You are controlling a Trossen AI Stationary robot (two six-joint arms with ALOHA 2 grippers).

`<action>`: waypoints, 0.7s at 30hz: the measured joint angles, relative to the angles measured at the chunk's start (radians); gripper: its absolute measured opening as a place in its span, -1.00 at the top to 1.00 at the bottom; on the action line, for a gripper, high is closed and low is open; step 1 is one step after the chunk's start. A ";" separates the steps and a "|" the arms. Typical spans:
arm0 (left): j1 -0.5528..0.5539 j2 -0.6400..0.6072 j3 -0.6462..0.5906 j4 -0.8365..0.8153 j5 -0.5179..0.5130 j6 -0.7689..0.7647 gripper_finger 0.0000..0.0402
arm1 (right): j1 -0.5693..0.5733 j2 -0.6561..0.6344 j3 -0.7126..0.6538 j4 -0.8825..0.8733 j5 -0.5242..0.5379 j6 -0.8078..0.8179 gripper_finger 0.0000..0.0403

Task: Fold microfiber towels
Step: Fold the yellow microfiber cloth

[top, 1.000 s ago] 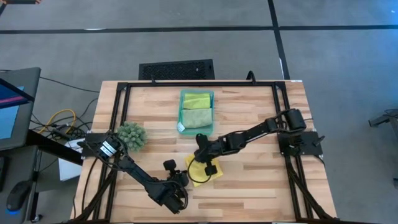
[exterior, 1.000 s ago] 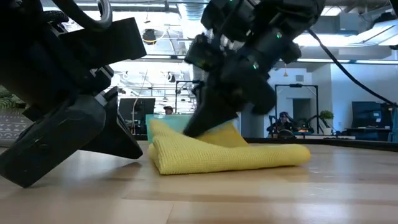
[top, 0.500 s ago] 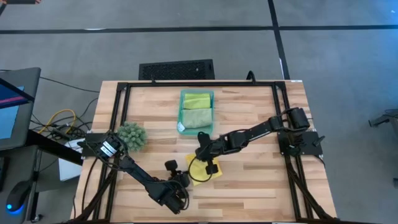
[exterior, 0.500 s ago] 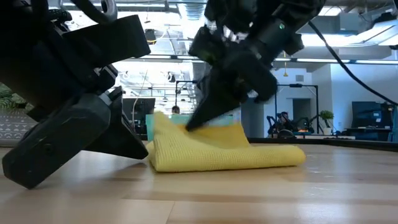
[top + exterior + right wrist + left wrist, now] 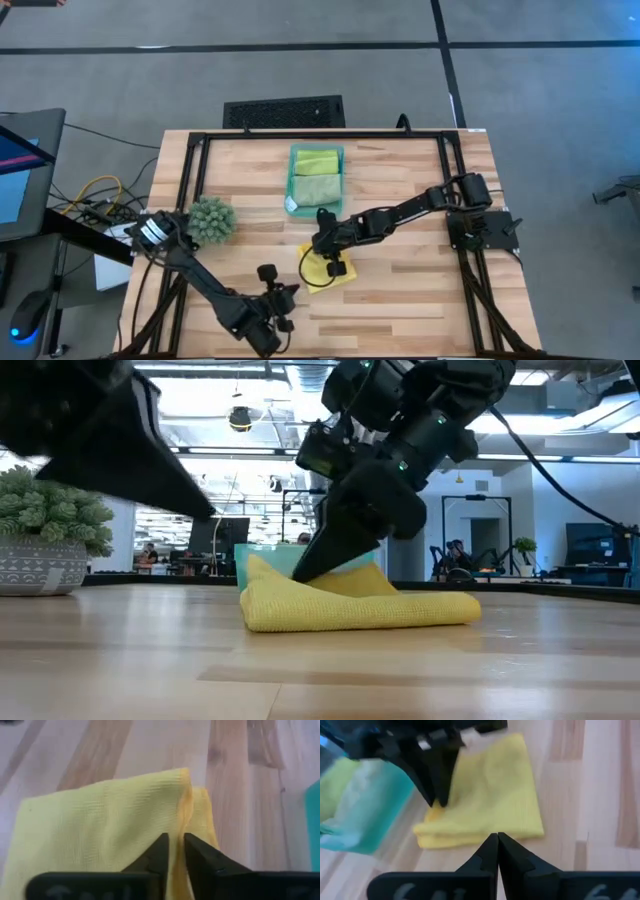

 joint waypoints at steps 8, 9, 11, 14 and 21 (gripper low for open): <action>0.016 0.001 0.001 0.048 -0.112 -0.076 1.00 | -0.008 -0.103 -0.001 -0.072 -0.001 -0.008 0.12; 0.028 0.001 0.001 0.056 -0.106 -0.081 1.00 | -0.011 -0.120 -0.001 -0.081 -0.003 -0.008 0.09; 0.052 0.001 0.001 0.073 -0.097 -0.086 1.00 | -0.019 -0.161 -0.002 -0.131 -0.002 -0.008 0.03; 0.078 0.001 0.001 0.121 -0.097 -0.074 1.00 | -0.028 -0.221 -0.036 -0.101 0.000 -0.009 -0.01; 0.131 -0.001 -0.014 0.139 -0.086 -0.067 1.00 | -0.030 -0.326 -0.350 0.200 -0.066 0.035 0.07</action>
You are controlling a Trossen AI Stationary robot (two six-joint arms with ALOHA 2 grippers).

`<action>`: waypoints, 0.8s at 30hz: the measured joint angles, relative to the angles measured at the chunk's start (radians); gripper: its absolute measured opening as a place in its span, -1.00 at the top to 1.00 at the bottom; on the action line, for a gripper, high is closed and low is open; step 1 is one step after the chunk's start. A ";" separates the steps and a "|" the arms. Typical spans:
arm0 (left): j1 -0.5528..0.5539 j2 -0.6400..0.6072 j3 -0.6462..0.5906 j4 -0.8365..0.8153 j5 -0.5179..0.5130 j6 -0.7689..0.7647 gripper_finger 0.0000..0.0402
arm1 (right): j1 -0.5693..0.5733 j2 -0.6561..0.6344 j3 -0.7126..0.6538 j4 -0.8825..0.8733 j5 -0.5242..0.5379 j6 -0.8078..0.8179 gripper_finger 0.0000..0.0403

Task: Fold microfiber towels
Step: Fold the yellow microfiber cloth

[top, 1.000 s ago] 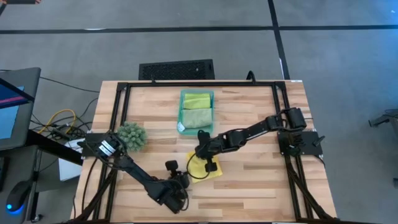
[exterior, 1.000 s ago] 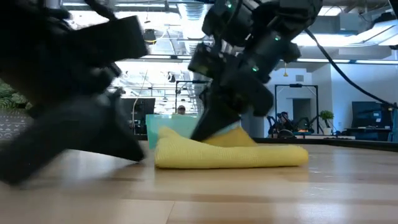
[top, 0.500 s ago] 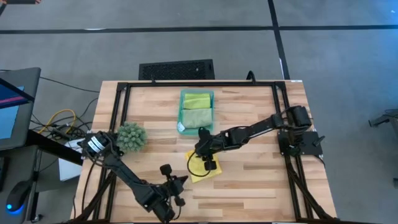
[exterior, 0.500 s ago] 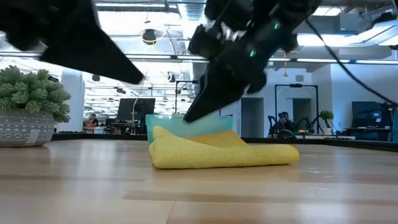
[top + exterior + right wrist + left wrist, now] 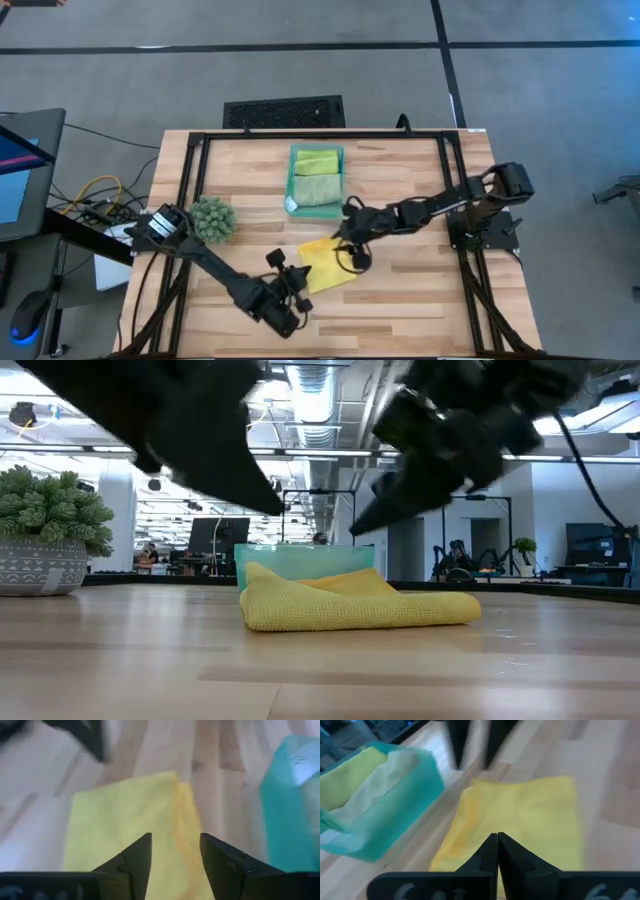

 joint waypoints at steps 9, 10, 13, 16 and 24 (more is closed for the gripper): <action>0.101 -0.001 -0.210 0.174 0.158 -0.063 1.00 | -0.013 0.128 -0.125 0.272 -0.020 0.082 0.35; 0.101 -0.001 -0.225 0.182 0.163 -0.071 1.00 | -0.015 0.146 -0.122 0.278 -0.005 0.098 0.38; 0.091 -0.001 -0.233 0.182 0.162 -0.081 1.00 | -0.025 0.166 -0.122 0.272 0.062 0.170 0.48; 0.072 -0.001 -0.223 0.175 0.162 -0.074 1.00 | -0.032 0.136 -0.128 0.211 0.096 0.208 0.57; 0.061 -0.001 -0.112 0.136 0.116 0.009 1.00 | 0.030 -0.014 -0.127 0.152 0.093 0.203 0.68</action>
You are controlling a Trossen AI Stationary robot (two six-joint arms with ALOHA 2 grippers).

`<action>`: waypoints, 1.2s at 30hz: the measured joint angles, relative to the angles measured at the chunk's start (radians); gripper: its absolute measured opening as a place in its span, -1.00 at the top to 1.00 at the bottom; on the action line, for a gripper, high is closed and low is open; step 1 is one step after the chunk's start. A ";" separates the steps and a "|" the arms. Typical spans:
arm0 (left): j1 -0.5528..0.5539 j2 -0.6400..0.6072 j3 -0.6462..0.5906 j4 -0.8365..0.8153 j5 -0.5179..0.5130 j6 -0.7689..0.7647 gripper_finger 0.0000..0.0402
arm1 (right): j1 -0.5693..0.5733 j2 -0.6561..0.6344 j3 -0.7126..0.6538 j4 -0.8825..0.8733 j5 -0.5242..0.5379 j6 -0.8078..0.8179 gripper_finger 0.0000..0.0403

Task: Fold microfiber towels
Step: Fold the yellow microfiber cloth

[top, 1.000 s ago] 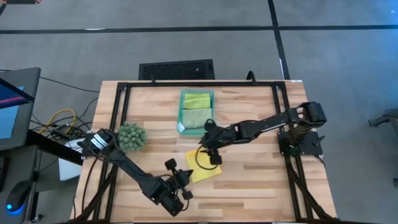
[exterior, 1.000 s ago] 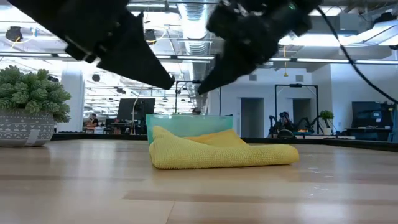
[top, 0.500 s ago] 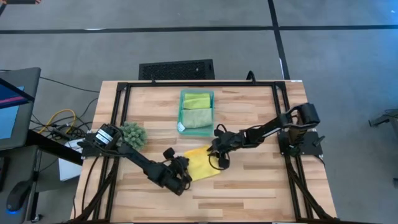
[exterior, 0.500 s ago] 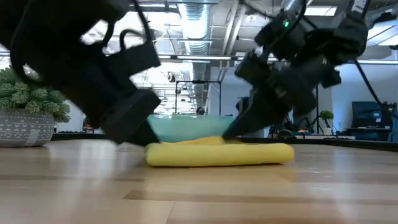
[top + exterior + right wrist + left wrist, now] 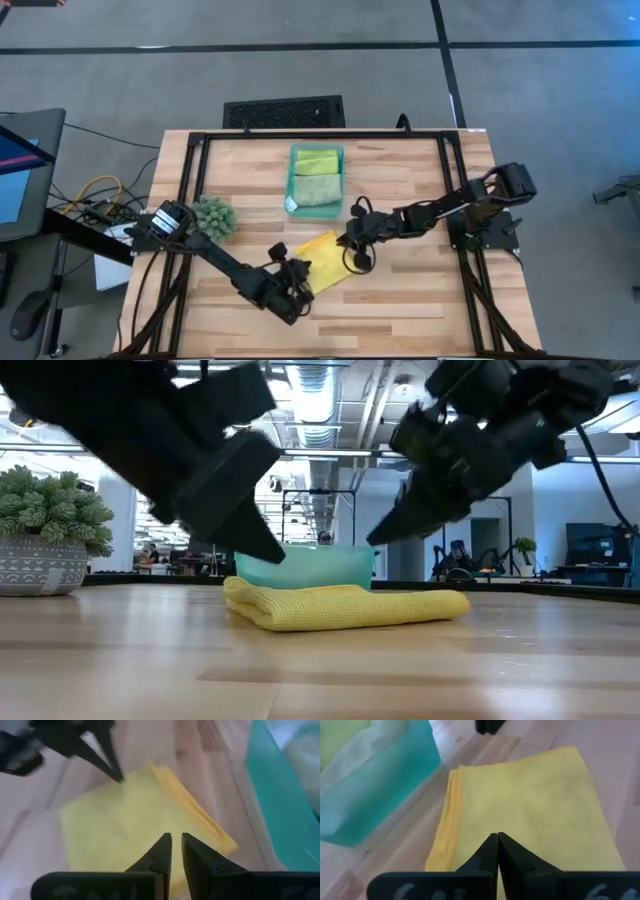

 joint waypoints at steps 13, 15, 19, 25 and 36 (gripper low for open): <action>0.084 -0.001 -0.094 -0.054 0.088 -0.132 1.00 | -0.026 0.223 0.017 0.119 -0.030 0.019 0.68; 0.082 -0.002 -0.098 -0.073 0.066 -0.143 1.00 | -0.007 0.211 0.020 0.060 -0.052 0.033 0.68; 0.081 -0.017 -0.089 -0.075 0.061 -0.097 1.00 | 0.084 0.148 0.014 -0.041 -0.037 0.082 0.68; 0.078 -0.076 -0.011 -0.073 0.047 0.051 1.00 | 0.212 -0.003 0.010 -0.063 0.100 0.111 0.68; 0.086 -0.003 -0.033 0.058 0.117 0.085 1.00 | 0.152 0.111 0.010 0.001 0.142 0.094 0.68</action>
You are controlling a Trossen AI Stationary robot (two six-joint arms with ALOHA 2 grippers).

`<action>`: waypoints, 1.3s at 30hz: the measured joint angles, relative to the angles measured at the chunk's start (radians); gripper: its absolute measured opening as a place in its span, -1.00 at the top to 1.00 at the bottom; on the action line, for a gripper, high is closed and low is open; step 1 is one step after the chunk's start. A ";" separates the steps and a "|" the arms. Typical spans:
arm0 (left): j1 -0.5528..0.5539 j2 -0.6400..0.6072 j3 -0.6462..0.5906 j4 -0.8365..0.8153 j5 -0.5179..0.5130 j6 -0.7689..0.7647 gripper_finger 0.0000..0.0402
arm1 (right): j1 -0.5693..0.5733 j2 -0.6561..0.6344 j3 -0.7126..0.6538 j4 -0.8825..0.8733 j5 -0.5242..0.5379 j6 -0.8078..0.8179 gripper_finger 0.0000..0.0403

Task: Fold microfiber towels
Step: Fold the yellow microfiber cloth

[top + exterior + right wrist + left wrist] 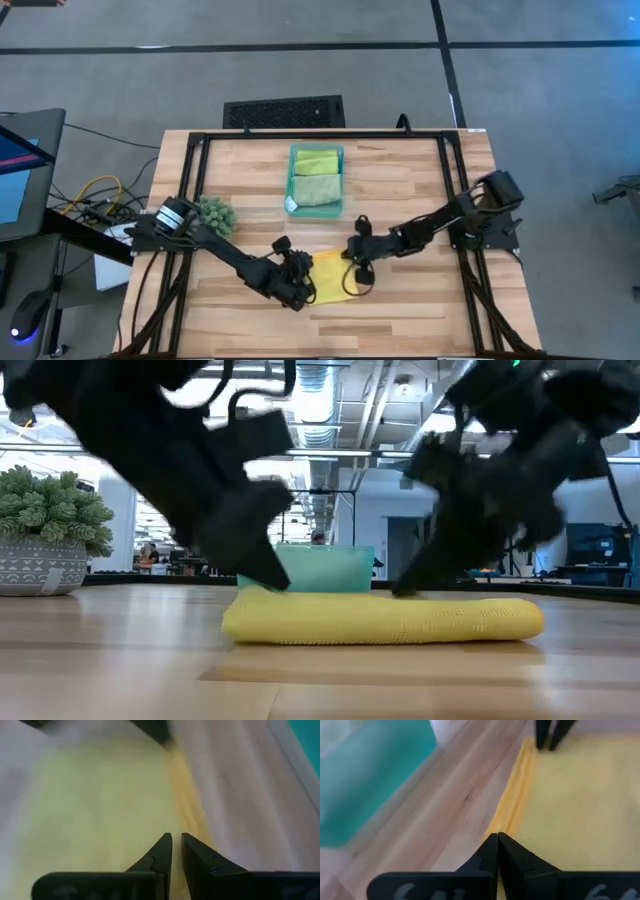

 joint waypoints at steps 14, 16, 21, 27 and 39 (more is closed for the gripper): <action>0.001 -0.037 0.059 -0.128 -0.053 -0.049 1.00 | 0.004 -0.127 -0.001 -0.123 0.041 0.034 0.68; -0.007 -0.050 0.067 -0.118 -0.065 -0.020 1.00 | 0.037 -0.141 0.000 -0.126 0.036 -0.016 0.68; -0.017 -0.041 0.077 -0.003 0.046 0.118 1.00 | 0.138 -0.098 0.002 0.005 -0.040 -0.160 0.66; -0.012 0.072 0.075 0.091 0.149 0.187 1.00 | 0.219 0.043 0.072 0.075 -0.041 -0.289 0.41; 0.009 0.103 0.087 0.147 0.165 0.193 1.00 | 0.222 0.234 0.260 -0.074 0.087 -0.367 -0.11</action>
